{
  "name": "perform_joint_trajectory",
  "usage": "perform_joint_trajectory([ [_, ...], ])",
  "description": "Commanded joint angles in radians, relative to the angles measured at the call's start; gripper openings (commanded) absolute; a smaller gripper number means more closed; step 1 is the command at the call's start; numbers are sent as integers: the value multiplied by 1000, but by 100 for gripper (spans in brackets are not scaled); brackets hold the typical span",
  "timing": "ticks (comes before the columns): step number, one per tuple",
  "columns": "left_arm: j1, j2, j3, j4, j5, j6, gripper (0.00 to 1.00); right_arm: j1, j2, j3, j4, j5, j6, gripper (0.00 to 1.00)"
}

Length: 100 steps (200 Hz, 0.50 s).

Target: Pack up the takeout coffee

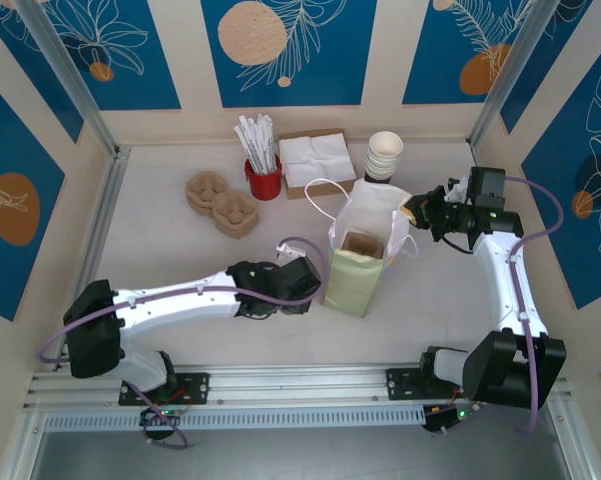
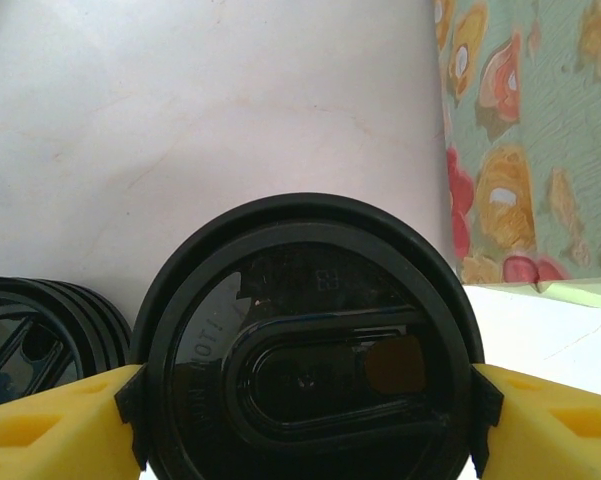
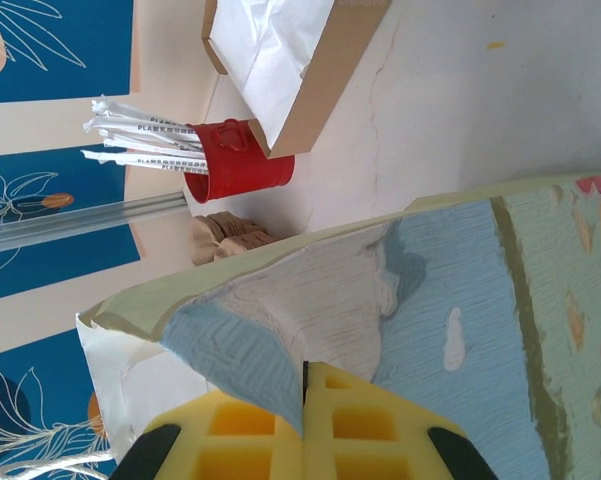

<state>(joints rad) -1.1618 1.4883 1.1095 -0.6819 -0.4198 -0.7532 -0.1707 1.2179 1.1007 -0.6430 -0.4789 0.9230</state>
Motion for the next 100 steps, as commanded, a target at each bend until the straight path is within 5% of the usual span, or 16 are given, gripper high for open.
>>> perform_joint_trajectory([
  [1,-10,45,19,-70,46,-23,79,-9,-17,-12,-17,-23,-16,0],
  [100,-9,117,40,-83,90,-29,76,-21,-11,-9,-16,-31,-18,0],
])
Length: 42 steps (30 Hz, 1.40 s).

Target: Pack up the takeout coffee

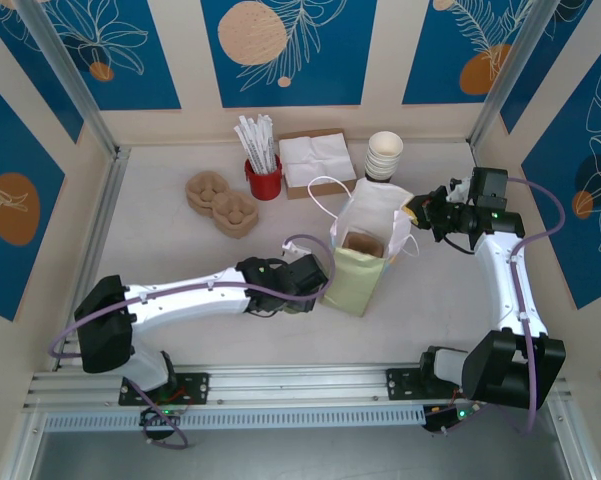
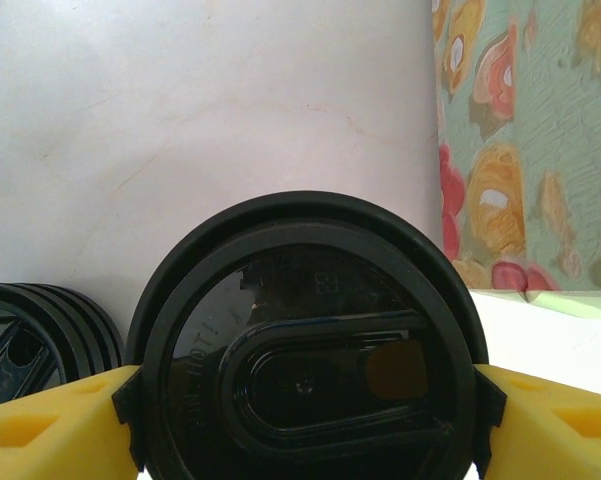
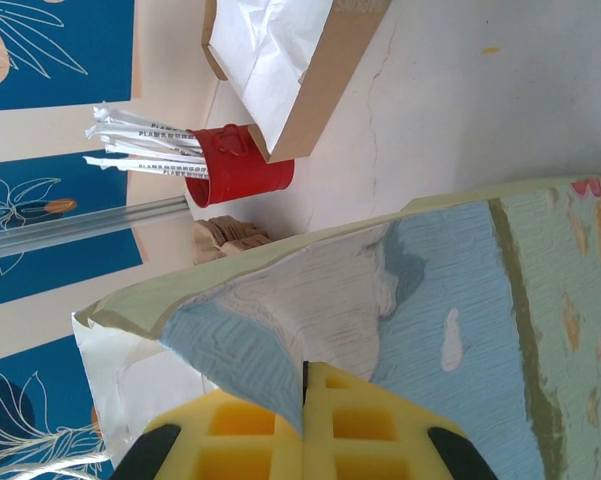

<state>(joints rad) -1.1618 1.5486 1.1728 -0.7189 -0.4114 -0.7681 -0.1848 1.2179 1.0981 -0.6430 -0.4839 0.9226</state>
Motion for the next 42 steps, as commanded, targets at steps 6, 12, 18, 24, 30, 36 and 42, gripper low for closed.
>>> perform_joint_trajectory([
  [6,-9,60,-24,-24,77,-2,74,-9,-13,-4,-23,-28,-21,0],
  [12,-8,40,-26,0,58,9,71,-10,-18,-5,-25,-32,-19,0],
  [18,-8,-40,-25,9,4,23,70,-11,-30,1,-33,-32,-21,0],
  [24,-10,-133,27,-56,-45,45,70,-13,-45,6,-40,-31,-19,0],
  [30,-9,-203,133,-162,-70,75,70,-9,-62,-14,-32,-24,-7,0],
  [36,-9,-245,300,-263,-70,142,69,27,-118,-109,58,-27,123,0],
  [42,-9,-272,454,-338,-68,201,69,87,-178,-183,145,46,258,0],
])
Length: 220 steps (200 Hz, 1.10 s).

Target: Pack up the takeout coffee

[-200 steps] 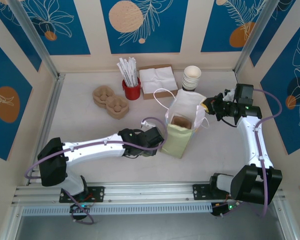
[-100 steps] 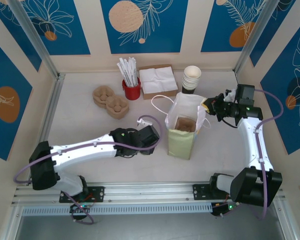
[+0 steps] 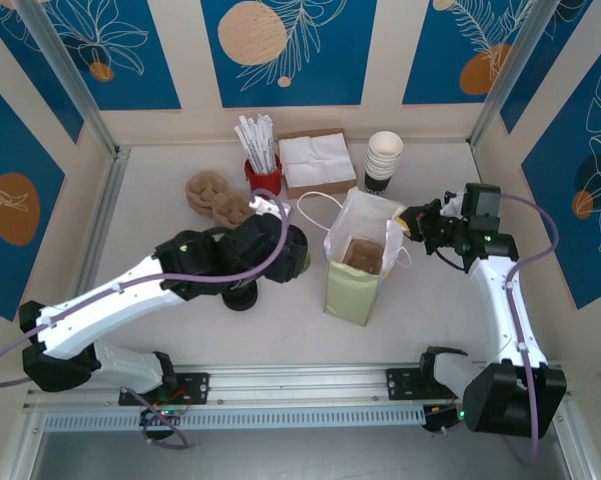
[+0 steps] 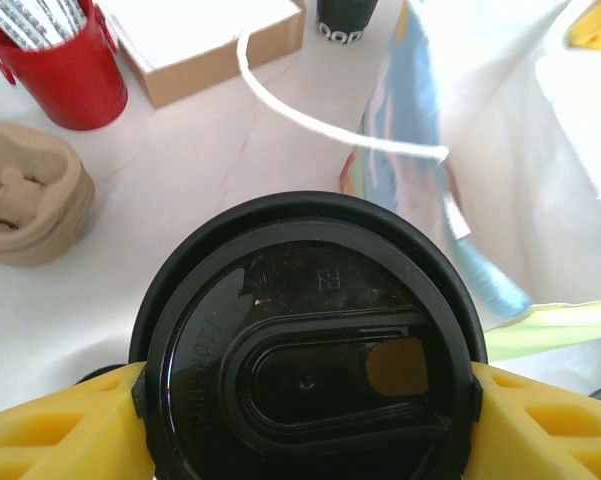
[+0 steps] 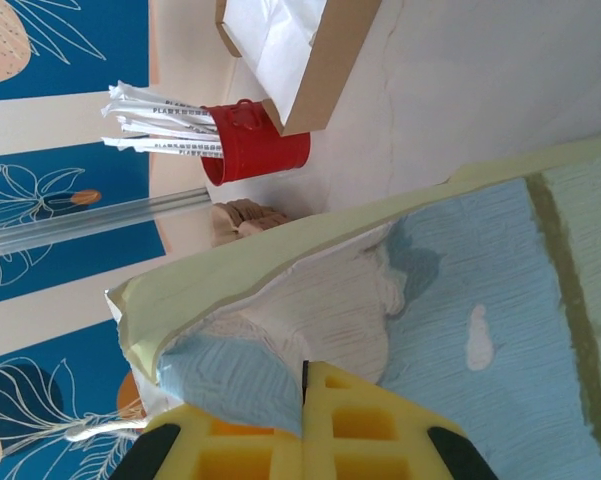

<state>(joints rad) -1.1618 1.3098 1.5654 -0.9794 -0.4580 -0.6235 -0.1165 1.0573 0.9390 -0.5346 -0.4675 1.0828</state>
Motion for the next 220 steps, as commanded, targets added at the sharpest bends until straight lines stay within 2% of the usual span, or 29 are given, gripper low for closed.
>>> perform_joint_trajectory([
  [1,-10,-40,78,-76,-17,68,69,25,-17,-20,38,38,101,0],
  [45,-9,-23,228,-111,15,126,69,84,-26,-22,84,97,167,0],
  [127,-9,85,419,-34,108,224,70,215,-19,-25,182,202,284,0],
  [220,23,205,439,42,127,217,71,292,-6,3,201,251,316,0],
])
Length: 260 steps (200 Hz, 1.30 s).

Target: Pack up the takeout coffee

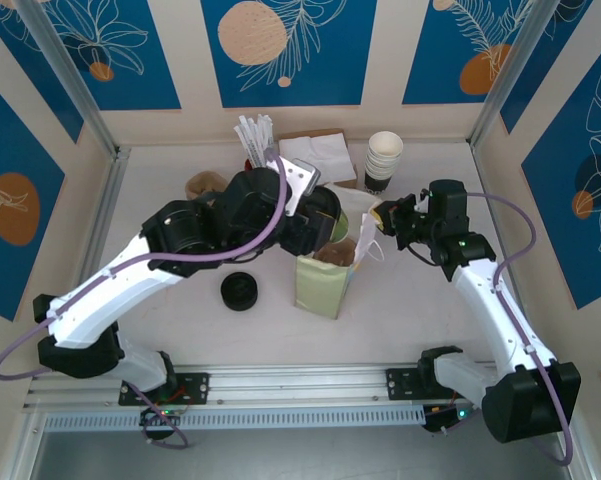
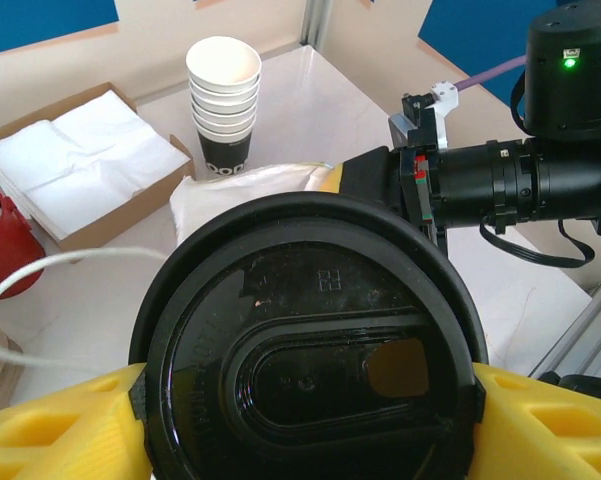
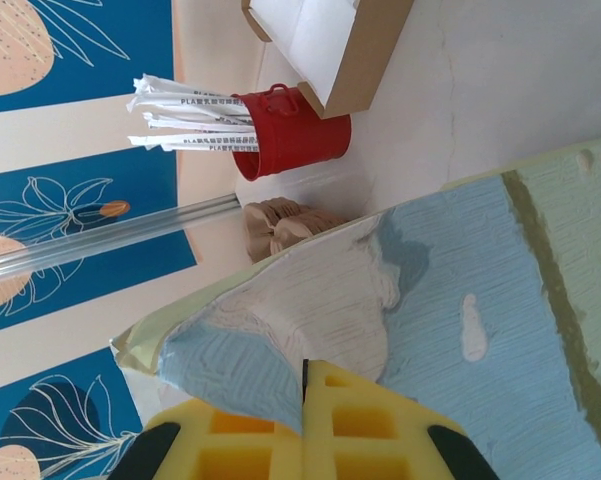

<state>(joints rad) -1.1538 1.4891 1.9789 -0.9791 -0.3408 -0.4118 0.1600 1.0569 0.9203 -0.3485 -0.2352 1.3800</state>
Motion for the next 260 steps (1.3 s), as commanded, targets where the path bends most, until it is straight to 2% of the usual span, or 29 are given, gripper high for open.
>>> perform_joint_trajectory([
  [1,16,27,26,42,9,5,71,17,-6,22,15,19,19,0],
  [132,66,161,-140,152,-39,-45,72,20,-81,-38,-27,50,-5,0],
  [160,81,188,-185,195,-15,-61,72,19,-72,-61,-15,43,-3,0],
  [193,94,233,-201,223,27,-56,72,18,-42,-86,29,-21,5,0],
  [221,98,258,-231,259,49,-38,72,17,-43,-69,-31,-27,-7,0],
  [234,100,271,-226,258,54,-28,72,16,-46,-47,-90,-28,-23,6],
  [260,101,304,-189,232,57,-10,72,5,-43,34,-258,-26,-81,27],
])
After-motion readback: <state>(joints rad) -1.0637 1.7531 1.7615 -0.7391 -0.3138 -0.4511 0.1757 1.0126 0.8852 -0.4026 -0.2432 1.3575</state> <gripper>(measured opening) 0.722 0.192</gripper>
